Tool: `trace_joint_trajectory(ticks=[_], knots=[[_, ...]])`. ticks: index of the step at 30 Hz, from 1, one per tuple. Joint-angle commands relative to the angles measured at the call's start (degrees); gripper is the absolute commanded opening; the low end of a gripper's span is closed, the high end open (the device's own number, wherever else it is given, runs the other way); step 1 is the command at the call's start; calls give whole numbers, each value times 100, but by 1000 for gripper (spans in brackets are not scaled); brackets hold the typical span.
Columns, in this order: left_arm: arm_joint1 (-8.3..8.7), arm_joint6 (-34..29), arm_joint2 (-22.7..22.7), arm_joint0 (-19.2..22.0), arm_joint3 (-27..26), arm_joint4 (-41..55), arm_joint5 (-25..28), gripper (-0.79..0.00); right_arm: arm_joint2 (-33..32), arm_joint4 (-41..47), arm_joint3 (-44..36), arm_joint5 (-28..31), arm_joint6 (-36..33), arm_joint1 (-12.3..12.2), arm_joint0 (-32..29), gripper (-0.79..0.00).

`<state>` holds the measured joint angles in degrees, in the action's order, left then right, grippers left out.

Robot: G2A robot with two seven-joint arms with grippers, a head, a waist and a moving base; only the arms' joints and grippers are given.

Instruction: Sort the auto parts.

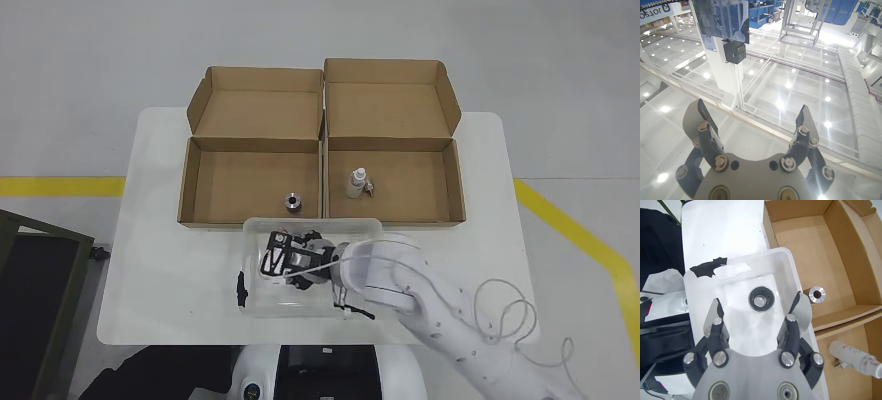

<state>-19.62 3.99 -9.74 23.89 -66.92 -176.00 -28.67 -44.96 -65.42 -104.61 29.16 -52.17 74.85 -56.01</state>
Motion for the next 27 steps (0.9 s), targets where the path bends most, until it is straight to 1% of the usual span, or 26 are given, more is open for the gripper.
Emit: trace_joint_trajectory(ticks=[1,11,20,25,27], knots=[[0,0,0,0,0,0,0,0,8,-62,156,4,82,3,23,-185],[0,0,0,0,0,0,0,0,300,-153,795,-3,387,117,336,-206],[0,0,0,0,0,0,0,0,648,-146,1340,-81,570,274,604,-200],[0,0,0,0,0,0,0,0,727,-155,1544,-101,658,330,680,-222],[0,0,0,0,0,0,0,0,735,-197,1563,-130,644,342,703,-262]])
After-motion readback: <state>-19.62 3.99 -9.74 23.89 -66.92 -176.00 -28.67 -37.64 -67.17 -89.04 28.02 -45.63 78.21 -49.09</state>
